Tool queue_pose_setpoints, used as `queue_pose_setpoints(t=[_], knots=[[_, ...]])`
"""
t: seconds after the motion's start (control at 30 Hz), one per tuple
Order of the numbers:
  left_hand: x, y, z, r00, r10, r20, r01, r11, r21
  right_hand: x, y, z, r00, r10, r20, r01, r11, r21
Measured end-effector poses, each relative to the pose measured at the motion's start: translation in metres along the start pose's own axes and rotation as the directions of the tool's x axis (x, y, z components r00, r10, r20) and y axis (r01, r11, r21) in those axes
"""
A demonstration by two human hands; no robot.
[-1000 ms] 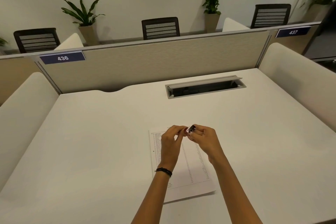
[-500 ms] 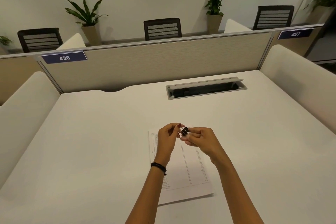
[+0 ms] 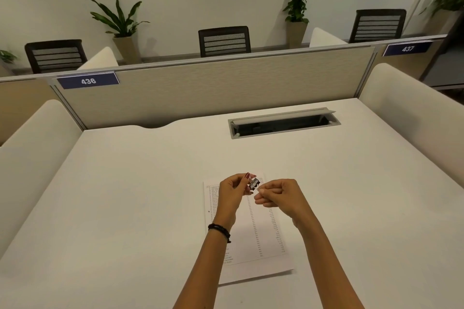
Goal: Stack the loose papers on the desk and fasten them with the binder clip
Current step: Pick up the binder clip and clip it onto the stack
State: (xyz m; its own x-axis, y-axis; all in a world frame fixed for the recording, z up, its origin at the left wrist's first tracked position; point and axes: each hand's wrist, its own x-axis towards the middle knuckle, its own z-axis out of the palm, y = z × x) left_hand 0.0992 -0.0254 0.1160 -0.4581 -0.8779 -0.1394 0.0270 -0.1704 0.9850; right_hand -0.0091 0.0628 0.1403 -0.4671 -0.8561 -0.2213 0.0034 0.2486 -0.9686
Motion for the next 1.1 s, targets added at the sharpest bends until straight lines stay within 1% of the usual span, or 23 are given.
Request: queue_pose_setpoints(t=[0.23, 0.43, 0.53, 0.67, 0.8, 0.93, 1.0, 1.1], knots=[[0.005, -0.011, -0.002, 0.994, -0.076, 0.083, 0.075, 0.997, 0.017, 0.0, 0.007, -0.006, 0.999, -0.031, 0.032, 0.03, 0.999, 0.03], [0.002, -0.016, 0.0, 0.989, -0.105, 0.107, 0.108, 0.994, -0.022, 0.002, 0.01, -0.003, 0.996, -0.053, 0.072, 0.049, 0.997, 0.061], [0.002, -0.018, -0.002, 0.991, -0.081, 0.103, 0.081, 0.997, 0.004, 0.005, 0.012, 0.0, 0.996, -0.067, 0.055, 0.064, 0.997, 0.053], [0.0, -0.014, -0.005, 0.989, -0.053, 0.141, 0.039, 0.994, 0.102, 0.011, 0.019, 0.006, 0.994, -0.109, -0.01, 0.109, 0.994, 0.023], [-0.001, -0.012, -0.005, 0.985, -0.027, 0.171, -0.002, 0.986, 0.166, 0.018, 0.021, 0.009, 0.993, -0.112, -0.025, 0.113, 0.993, 0.028], [-0.001, -0.015, -0.006, 0.984, 0.007, 0.181, -0.032, 0.99, 0.14, 0.024, 0.021, 0.012, 0.992, -0.12, -0.037, 0.121, 0.992, 0.031], [0.0, -0.017, -0.008, 0.987, 0.029, 0.161, -0.049, 0.991, 0.121, 0.027, 0.023, 0.015, 0.992, -0.122, -0.038, 0.122, 0.992, 0.005], [0.002, -0.019, -0.011, 0.992, 0.023, 0.127, -0.032, 0.997, 0.072, 0.031, 0.026, 0.019, 0.987, -0.142, -0.073, 0.138, 0.989, -0.055]])
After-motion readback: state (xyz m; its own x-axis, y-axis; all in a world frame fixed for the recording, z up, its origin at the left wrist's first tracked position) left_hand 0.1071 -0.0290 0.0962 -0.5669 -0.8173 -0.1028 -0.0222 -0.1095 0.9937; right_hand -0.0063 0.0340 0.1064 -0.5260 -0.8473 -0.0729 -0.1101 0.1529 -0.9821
